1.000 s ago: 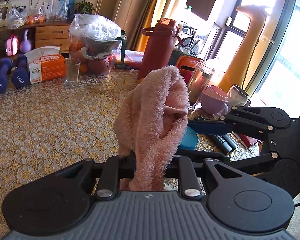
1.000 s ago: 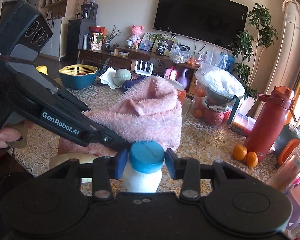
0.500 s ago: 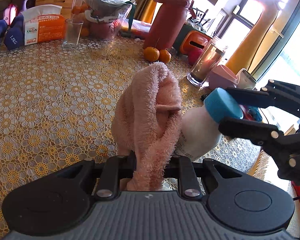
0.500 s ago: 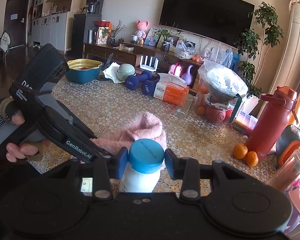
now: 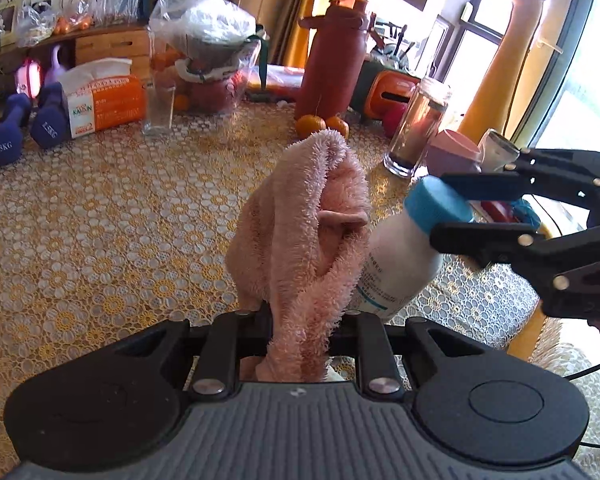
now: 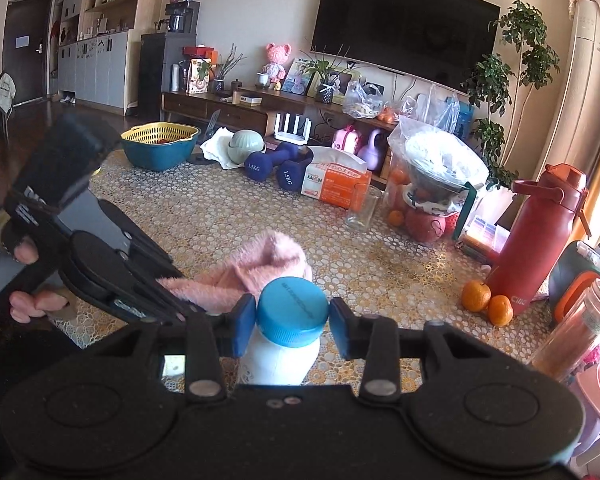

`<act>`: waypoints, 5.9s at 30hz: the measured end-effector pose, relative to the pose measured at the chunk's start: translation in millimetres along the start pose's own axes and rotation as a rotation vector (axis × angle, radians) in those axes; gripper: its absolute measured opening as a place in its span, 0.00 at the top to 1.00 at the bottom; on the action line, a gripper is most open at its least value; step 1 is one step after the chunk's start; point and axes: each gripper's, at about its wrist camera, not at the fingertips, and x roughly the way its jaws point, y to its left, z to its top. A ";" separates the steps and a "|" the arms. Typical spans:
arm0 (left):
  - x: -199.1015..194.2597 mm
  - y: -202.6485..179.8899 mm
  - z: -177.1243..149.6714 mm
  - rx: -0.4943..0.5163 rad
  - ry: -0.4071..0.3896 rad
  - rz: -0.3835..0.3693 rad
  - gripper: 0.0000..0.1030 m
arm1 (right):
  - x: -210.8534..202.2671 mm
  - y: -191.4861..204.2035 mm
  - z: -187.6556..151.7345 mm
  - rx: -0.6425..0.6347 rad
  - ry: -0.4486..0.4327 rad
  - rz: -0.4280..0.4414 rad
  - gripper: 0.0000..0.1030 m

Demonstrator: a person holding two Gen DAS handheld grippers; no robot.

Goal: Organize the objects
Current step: 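Keep rubbing the bottle side along the hanging towel with the right gripper, then slide the bottle up and down against the towel with the right gripper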

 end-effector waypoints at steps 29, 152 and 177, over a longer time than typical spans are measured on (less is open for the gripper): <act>53.8 -35.7 -20.5 0.152 0.144 0.015 0.81 | -2.4 -2.1 -3.1 0.026 -0.004 -0.023 0.61; 47.9 -27.5 -21.7 0.139 0.114 -0.023 0.81 | 18.2 -27.9 15.1 0.165 0.081 -0.072 0.61; 64.5 -14.3 -24.0 0.146 0.177 -0.029 0.81 | -11.0 -26.1 -11.3 0.128 0.055 -0.062 0.61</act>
